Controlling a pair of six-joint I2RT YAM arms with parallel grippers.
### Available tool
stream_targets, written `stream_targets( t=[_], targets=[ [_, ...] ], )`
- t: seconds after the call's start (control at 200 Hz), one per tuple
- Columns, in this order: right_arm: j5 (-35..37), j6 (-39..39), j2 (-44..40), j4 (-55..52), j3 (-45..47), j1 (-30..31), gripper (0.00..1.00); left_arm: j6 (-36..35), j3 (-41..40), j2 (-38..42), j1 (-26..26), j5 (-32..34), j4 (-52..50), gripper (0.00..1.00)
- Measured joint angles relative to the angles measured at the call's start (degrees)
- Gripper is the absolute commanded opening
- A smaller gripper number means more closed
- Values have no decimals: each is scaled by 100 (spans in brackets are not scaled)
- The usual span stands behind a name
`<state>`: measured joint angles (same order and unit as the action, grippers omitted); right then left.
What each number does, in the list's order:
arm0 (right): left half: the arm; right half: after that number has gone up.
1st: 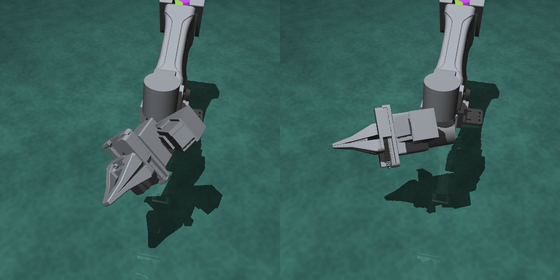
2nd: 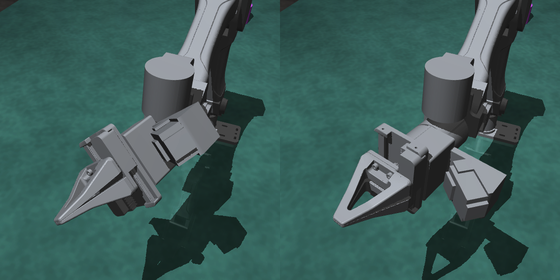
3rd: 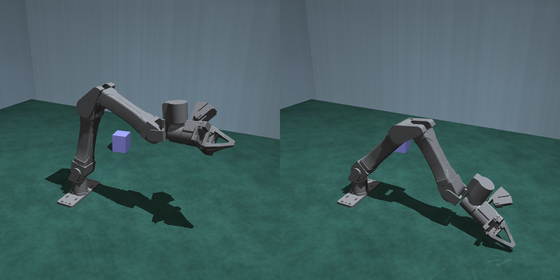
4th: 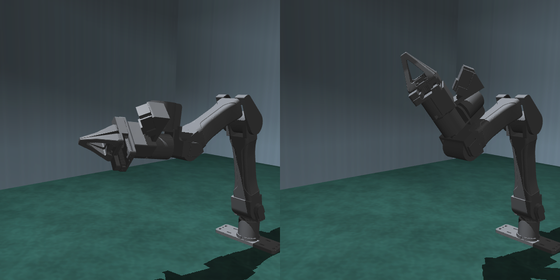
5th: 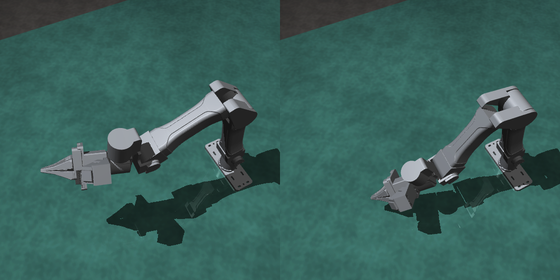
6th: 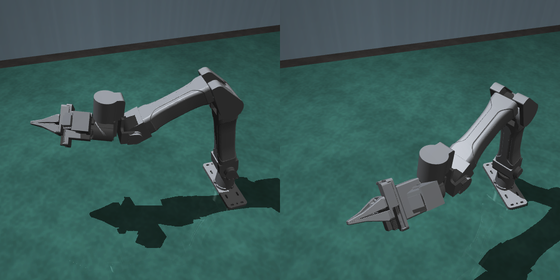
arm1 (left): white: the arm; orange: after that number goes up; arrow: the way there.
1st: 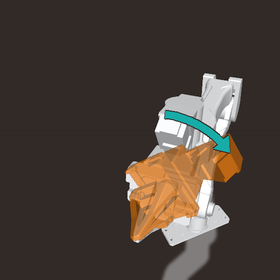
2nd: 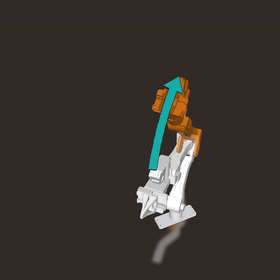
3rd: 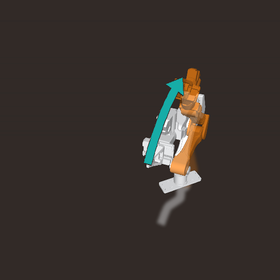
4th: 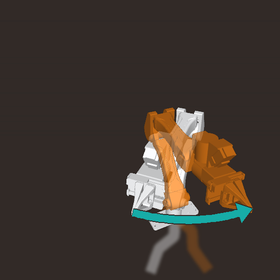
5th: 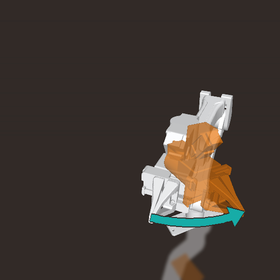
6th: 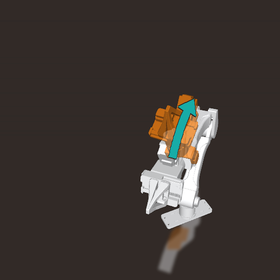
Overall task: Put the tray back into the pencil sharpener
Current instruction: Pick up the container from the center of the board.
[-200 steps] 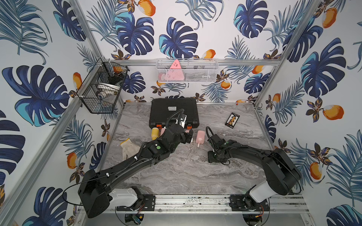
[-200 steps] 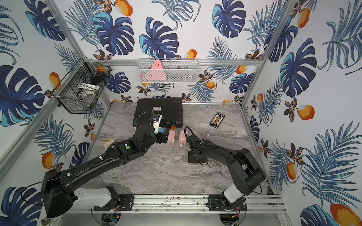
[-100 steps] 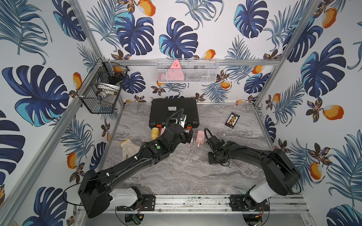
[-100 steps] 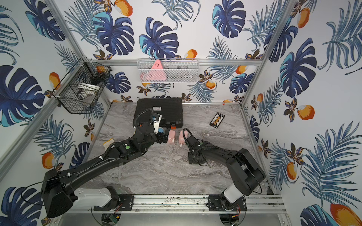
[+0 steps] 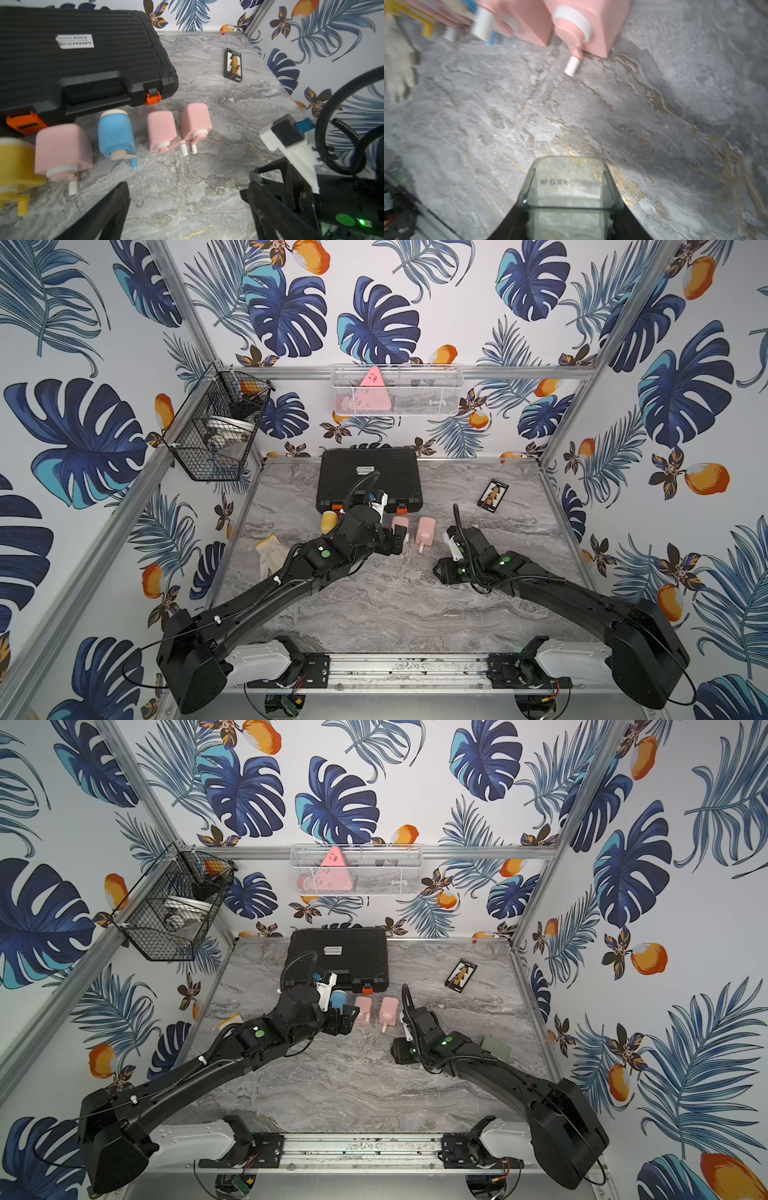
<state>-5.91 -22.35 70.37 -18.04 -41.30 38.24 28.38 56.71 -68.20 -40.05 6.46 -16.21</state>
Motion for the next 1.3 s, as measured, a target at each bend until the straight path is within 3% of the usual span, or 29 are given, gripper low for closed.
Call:
stream_targets(
  t=[0.17, 0.285, 0.42, 0.555, 0.726, 0.816, 1.056, 1.301],
  targets=[
    [-1019, 46, -289, 831, 33, -2, 43, 1078, -262, 433, 50, -330, -144, 85],
    [-1753, -122, -337, 1152, 15, -35, 43, 1172, -420, 713, 68, -470, 13, 85],
    [-2524, -426, -409, 1228, -101, -275, 43, 203, -772, 1224, 68, -310, 411, 79],
    [-3281, -721, -564, 1226, -173, -509, 43, -1370, -1215, 1655, 70, -302, 953, 76],
    [-4188, -933, -730, 1193, -249, -579, 43, -3550, -1480, 1856, 70, -1298, 1272, 72],
    [-4568, -1021, -804, 1187, -258, -588, 44, -4339, -1635, 1906, 70, -1917, 1462, 68],
    [-5246, -1386, -879, 1366, -264, -592, 45, -5099, -2234, 1862, 70, -3071, 2444, 58],
    [-5512, -1679, -809, 1694, -262, -564, 45, -5056, -2527, 1655, 35, -3320, 3648, 52]
  ],
)
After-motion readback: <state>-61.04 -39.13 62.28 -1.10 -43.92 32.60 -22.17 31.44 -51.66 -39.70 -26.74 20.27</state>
